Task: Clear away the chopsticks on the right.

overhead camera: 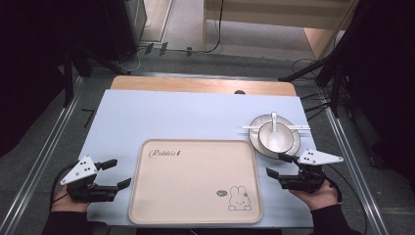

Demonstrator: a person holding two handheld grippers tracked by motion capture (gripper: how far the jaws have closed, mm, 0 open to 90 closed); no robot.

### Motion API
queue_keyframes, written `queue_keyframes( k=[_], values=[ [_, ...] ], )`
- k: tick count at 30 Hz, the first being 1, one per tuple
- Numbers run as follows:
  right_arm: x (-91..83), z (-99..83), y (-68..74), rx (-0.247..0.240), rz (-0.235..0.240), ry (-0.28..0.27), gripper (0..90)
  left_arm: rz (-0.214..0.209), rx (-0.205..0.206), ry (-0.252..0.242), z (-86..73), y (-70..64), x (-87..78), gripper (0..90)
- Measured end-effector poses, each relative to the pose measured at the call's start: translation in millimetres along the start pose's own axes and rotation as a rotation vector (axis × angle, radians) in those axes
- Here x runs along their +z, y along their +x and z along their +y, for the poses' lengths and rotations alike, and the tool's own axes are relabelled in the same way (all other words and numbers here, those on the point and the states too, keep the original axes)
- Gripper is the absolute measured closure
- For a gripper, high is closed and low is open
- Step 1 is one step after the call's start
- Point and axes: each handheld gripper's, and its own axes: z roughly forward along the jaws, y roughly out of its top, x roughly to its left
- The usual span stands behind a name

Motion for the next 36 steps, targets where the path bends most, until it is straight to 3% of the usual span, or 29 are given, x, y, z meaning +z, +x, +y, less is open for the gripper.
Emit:
queue_keyframes(
  k=[36],
  values=[
    [-0.9,0.3,-2.6,0.003,-0.002,0.004,30.6,0.007,0.0,0.007,0.1,0.5,1.5,18.3]
  ],
)
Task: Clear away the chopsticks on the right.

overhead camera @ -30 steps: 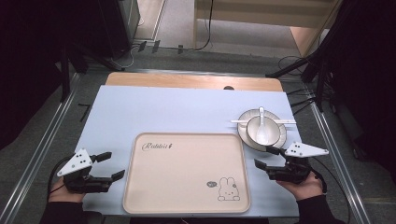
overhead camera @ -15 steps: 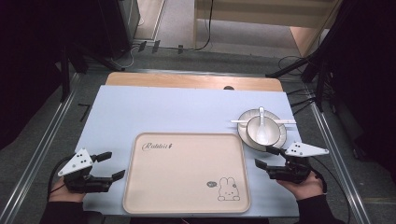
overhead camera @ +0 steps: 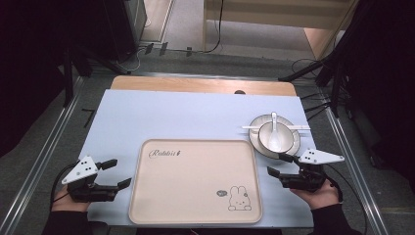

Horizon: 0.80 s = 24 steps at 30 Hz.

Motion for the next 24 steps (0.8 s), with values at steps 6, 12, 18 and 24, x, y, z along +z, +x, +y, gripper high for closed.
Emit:
queue_keyframes(
  k=[6,12,18,24],
  values=[
    [0.3,-0.1,0.0,0.004,0.005,0.006,30.4,-0.001,-0.003,-0.003,-0.4,0.1,-0.4,18.4],
    [-0.3,-0.2,-1.1,0.005,0.001,0.004,30.4,-0.001,-0.001,-0.003,-0.5,0.3,-0.6,18.4],
    [-0.5,0.0,-1.0,0.012,-0.001,0.003,30.4,-0.002,0.0,0.001,-0.7,0.5,-0.6,18.4],
    [-1.5,0.4,-2.2,0.009,0.0,0.002,30.4,-0.003,0.001,-0.001,-0.7,0.4,-0.7,18.5]
  ],
)
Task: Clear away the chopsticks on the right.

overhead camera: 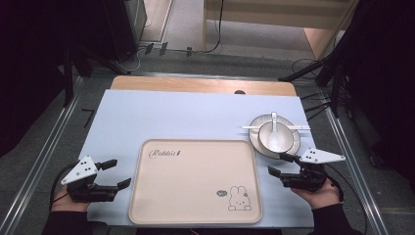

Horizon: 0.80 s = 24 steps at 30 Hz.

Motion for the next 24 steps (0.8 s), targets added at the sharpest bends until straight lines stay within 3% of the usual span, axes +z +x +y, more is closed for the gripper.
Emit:
queue_keyframes(
  k=[4,7,11,18,24],
  values=[
    [-3.2,2.5,-3.2,0.02,0.017,0.008,30.7,0.0,-0.001,0.0,0.0,0.0,0.1,18.6],
    [-6.5,5.9,-6.1,0.021,-0.004,0.008,31.5,0.002,0.0,-0.001,0.0,0.2,-0.1,18.6],
    [-11.6,15.4,-11.8,0.018,-0.005,-0.002,38.0,0.003,0.001,-0.001,0.1,0.0,0.0,18.6],
    [-9.7,26.6,-20.8,0.005,-0.029,-0.005,36.4,0.006,0.003,-0.002,-0.2,-0.2,-0.6,18.6],
    [-10.3,34.6,-32.9,0.03,-0.047,-0.025,35.3,0.007,0.001,0.001,-0.5,0.7,-1.2,18.6]
  ],
)
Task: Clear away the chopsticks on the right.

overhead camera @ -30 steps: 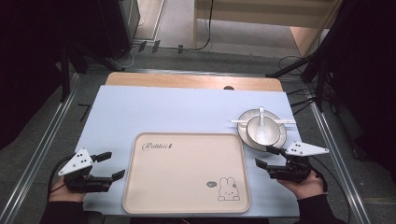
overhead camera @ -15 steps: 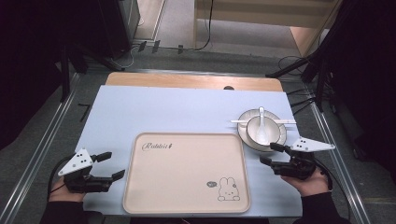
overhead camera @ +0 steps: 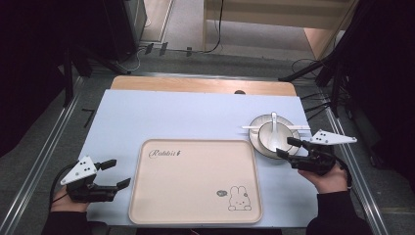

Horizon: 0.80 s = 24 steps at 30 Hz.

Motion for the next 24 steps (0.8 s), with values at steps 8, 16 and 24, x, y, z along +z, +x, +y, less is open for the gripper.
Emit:
queue_keyframes(
  k=[8,16,24],
  values=[
    [4.1,10.6,-20.6,0.021,-0.054,0.014,36.8,0.0,0.0,-0.003,0.2,-0.2,-0.3,18.6],
    [10.3,19.6,-44.3,0.06,-0.084,0.011,48.5,0.001,0.001,-0.002,0.1,0.1,-0.2,18.6],
    [18.8,20.8,-65.5,0.108,-0.097,0.033,63.6,-0.003,0.001,-0.005,0.1,-0.2,0.0,18.6]
  ],
)
